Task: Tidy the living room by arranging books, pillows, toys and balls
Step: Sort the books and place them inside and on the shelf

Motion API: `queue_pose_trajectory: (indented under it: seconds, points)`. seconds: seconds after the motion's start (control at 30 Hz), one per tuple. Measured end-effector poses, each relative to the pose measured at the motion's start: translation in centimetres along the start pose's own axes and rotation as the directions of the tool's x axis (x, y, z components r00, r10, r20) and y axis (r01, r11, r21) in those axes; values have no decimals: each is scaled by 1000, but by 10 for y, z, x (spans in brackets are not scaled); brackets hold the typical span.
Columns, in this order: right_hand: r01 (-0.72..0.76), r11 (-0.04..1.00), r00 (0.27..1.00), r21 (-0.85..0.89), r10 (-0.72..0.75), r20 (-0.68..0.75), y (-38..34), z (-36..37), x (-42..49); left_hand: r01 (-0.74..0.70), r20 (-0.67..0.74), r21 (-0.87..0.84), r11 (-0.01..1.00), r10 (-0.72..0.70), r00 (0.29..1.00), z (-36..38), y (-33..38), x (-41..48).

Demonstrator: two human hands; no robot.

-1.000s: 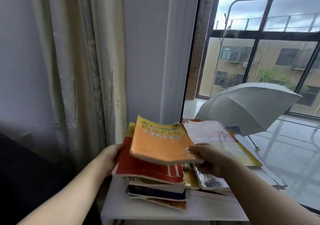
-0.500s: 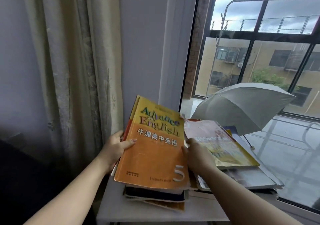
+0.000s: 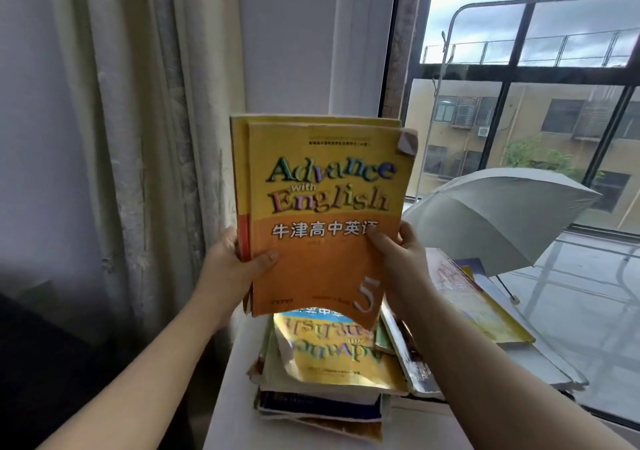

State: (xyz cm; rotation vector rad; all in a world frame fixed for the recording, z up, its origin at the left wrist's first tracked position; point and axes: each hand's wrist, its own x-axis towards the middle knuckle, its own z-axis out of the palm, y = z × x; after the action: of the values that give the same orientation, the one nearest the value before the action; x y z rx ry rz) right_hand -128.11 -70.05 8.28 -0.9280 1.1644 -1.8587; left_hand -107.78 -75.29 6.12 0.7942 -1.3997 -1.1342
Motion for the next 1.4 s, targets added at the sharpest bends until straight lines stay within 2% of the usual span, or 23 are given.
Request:
queue_pose_trajectory:
  seconds: [0.17, 0.27, 0.37, 0.57, 0.73, 0.83, 0.9, 1.0, 1.1, 1.23, 1.3, 1.4]
  points:
    - [-22, 998, 981, -57, 33, 192, -6, -3, 1, 146, 66, -27, 989, -144, 987, -4, -18, -2]
    - [-86, 982, 969, -170, 122, 214, 4, -4, 3, 239, 107, -66, 969, -231, 967, -6, -22, -2]
    - [-193, 946, 946, -260, 250, 208, 20, -10, -2, 311, 191, 19, 950, -309, 932, -6, -29, -15]
    - [-236, 963, 940, -134, 261, 219, 36, -11, -14, 399, 198, -51, 916, -382, 903, -6, -36, -19]
    - [-202, 971, 941, -130, 230, 250, 31, -12, -13, 344, 198, -84, 935, -323, 926, -4, -33, -23]
    - [7, 965, 966, -263, 62, 251, 24, -7, -10, 263, 92, -154, 952, -251, 964, -2, -30, -20]
    - [72, 960, 964, -271, 3, 267, 21, -1, -8, 241, 21, -175, 955, -241, 970, -2, -29, -17]
    - [2, 989, 965, -145, 36, 260, 20, 5, -4, 224, -1, -168, 960, -228, 974, -4, -28, -14]
    - [-21, 997, 964, -76, 40, 263, 23, 3, -2, 237, 44, -190, 953, -233, 971, -5, -28, -13]
    - [-82, 987, 946, -141, 122, 301, 36, -1, -5, 221, 112, -114, 968, -209, 971, -6, -29, -12]
    - [-123, 977, 937, -174, 172, 304, 41, -4, -8, 198, 98, -90, 976, -189, 977, -6, -29, -13]
    - [-110, 971, 944, -213, 169, 283, 42, -4, -11, 171, 47, -70, 983, -168, 985, -4, -28, -16]
